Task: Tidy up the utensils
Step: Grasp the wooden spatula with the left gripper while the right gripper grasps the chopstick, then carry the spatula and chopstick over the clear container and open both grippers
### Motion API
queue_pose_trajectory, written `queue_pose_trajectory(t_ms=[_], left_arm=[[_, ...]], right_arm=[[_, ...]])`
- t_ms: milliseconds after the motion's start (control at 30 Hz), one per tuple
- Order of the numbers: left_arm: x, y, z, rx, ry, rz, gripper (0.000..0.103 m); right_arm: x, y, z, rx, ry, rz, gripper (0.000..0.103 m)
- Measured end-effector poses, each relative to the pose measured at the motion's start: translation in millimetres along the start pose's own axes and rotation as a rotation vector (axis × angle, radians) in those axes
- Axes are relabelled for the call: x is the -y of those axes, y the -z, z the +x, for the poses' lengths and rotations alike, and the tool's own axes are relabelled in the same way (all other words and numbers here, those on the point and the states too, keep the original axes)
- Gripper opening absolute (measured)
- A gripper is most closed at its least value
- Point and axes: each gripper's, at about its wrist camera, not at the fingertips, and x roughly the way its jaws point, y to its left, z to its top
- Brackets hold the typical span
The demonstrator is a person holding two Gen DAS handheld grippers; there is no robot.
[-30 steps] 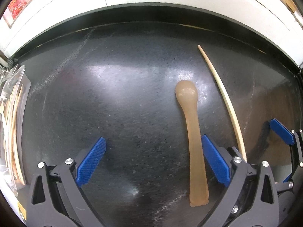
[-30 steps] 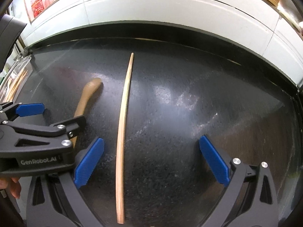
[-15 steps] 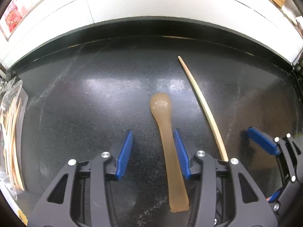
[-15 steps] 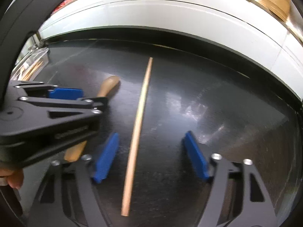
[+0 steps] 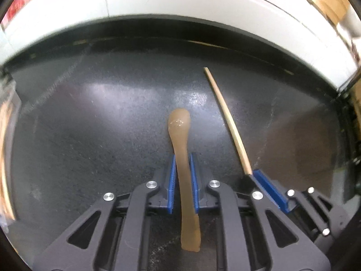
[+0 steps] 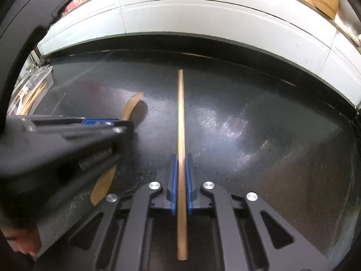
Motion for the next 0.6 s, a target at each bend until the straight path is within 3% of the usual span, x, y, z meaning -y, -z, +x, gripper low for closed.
queue_pose_trajectory(t_ms=[133,433,600], left_arm=[[-18,-4,-5,-0.031,0.034,-0.073,0.01],[-56,-4,-41,-0.027,0.099,-0.111,0.007],[-79,-5,-69,0.004,0.067,-0.107,0.007]], right_arm=[[6,-1,-3,-0.033,-0.019,0.042,0.007],[27,-3,-41,0.0,-0.021,0.132,0.007],[28,-10,-54,0.017,-0.035,0.17,0.007]])
